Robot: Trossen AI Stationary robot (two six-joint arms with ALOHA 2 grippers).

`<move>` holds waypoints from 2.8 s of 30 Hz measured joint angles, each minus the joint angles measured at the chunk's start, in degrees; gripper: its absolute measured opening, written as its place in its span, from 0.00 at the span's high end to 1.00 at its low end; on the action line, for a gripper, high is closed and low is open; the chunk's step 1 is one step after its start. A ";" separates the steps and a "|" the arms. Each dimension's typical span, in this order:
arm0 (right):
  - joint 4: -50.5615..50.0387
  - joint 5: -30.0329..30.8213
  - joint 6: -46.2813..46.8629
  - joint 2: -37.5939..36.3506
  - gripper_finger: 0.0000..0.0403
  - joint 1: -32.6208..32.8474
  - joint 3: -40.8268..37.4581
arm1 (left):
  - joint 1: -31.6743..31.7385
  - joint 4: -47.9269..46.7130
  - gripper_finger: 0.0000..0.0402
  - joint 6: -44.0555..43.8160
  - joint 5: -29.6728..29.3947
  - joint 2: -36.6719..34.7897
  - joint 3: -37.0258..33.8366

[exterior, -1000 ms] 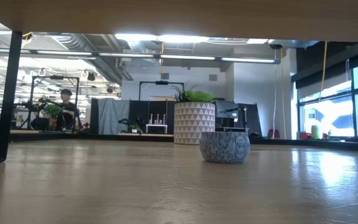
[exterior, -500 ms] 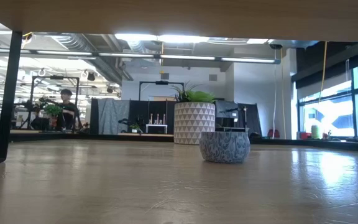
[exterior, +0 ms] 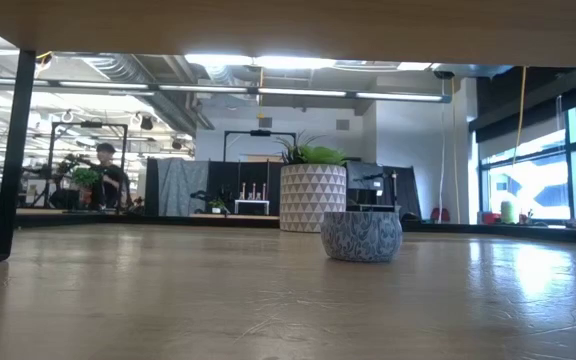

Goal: Pick & Place candle stick holders
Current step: Put the light blue scented candle on the shelf

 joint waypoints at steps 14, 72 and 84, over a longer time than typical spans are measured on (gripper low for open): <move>-0.60 14.58 -1.36 -4.86 0.70 2.32 0.02 | 1.38 0.04 1.00 0.04 -2.39 0.00 0.00; 38.85 -20.25 -41.00 -27.46 0.62 -42.47 -63.59 | 53.85 -15.90 1.00 34.14 57.11 -1.20 -3.53; 47.70 -16.20 -40.98 -16.90 0.62 -37.76 -66.38 | 52.73 -15.64 1.00 34.79 58.42 -1.16 -4.76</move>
